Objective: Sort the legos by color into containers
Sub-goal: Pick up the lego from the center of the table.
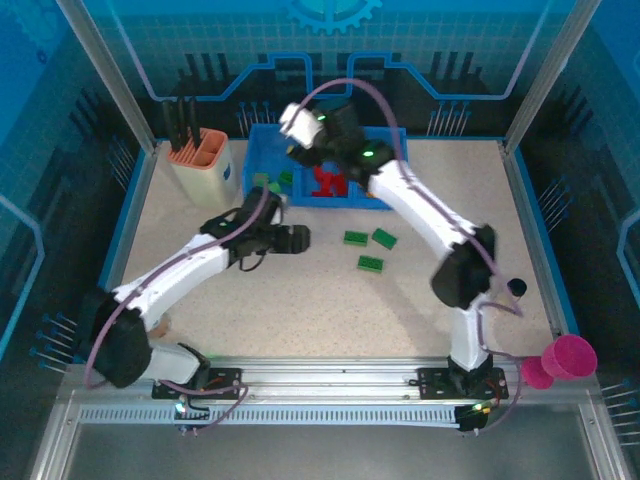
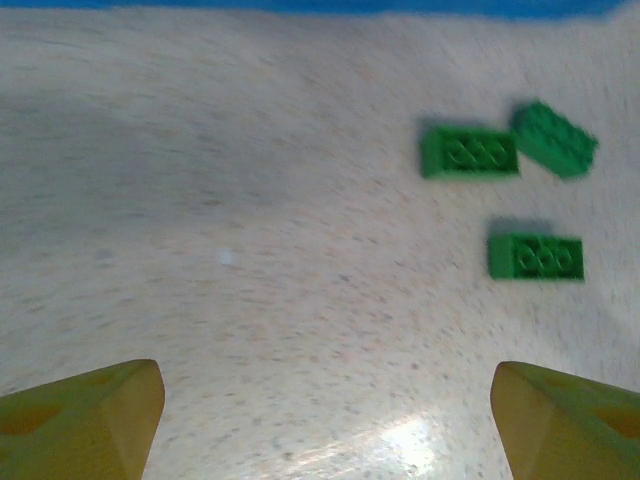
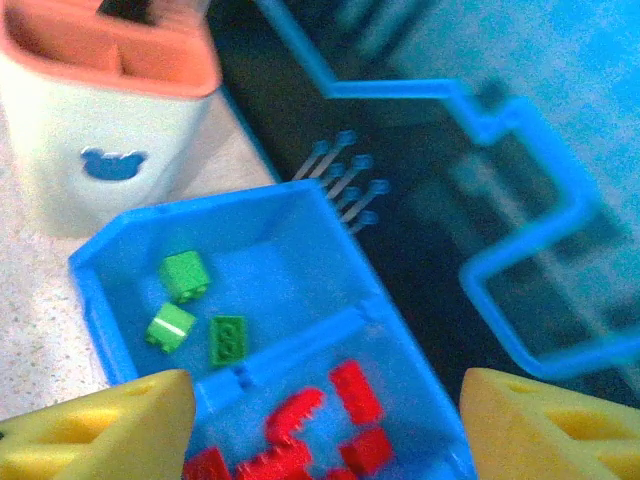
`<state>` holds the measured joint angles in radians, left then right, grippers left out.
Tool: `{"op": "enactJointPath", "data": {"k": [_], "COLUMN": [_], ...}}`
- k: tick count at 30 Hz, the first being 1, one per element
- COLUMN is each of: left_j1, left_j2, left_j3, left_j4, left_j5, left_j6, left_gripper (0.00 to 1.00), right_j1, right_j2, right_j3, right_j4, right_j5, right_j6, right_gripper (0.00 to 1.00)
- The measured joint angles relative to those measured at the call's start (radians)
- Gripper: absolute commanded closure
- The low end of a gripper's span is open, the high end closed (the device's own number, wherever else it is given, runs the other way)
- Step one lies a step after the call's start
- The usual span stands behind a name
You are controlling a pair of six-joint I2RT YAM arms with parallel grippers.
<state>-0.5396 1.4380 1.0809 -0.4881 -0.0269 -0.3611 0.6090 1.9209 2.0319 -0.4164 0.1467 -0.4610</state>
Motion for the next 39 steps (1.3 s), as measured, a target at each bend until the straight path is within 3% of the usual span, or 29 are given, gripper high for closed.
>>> {"op": "enactJointPath", "data": {"k": [6, 11, 15, 20, 29, 39], "left_j1": [-0.126, -0.172, -0.210, -0.281, -0.327, -0.338], "left_j2": [0.293, 0.491, 0.561, 0.656, 0.793, 0.800], "left_j3": [0.276, 0.470, 0.478, 0.595, 0.819, 0.874], "left_j4": [-0.030, -0.066, -0.065, -0.104, -0.255, -0.428], "left_j5": [0.058, 0.140, 0.154, 0.134, 0.025, -0.009], "left_j6": [0.045, -0.153, -0.350, -0.453, -0.444, -0.470], "left_gripper": [0.13, 0.12, 0.12, 0.13, 0.13, 0.14], "right_j1": [-0.207, -0.293, -0.358, -0.430, -0.486, -0.528], "right_j2": [-0.406, -0.559, -0.610, -0.654, -0.639, -0.600], "right_j3": [-0.356, -0.592, -0.697, -0.763, -0.806, -0.807], "right_j4": [-0.023, -0.072, -0.100, -0.098, -0.046, -0.018], "right_j5": [-0.010, -0.043, -0.077, -0.145, -0.280, -0.341], "right_j6": [0.233, 0.350, 0.396, 0.433, 0.491, 0.514], "right_gripper": [0.19, 0.17, 0.15, 0.15, 0.12, 0.11]}}
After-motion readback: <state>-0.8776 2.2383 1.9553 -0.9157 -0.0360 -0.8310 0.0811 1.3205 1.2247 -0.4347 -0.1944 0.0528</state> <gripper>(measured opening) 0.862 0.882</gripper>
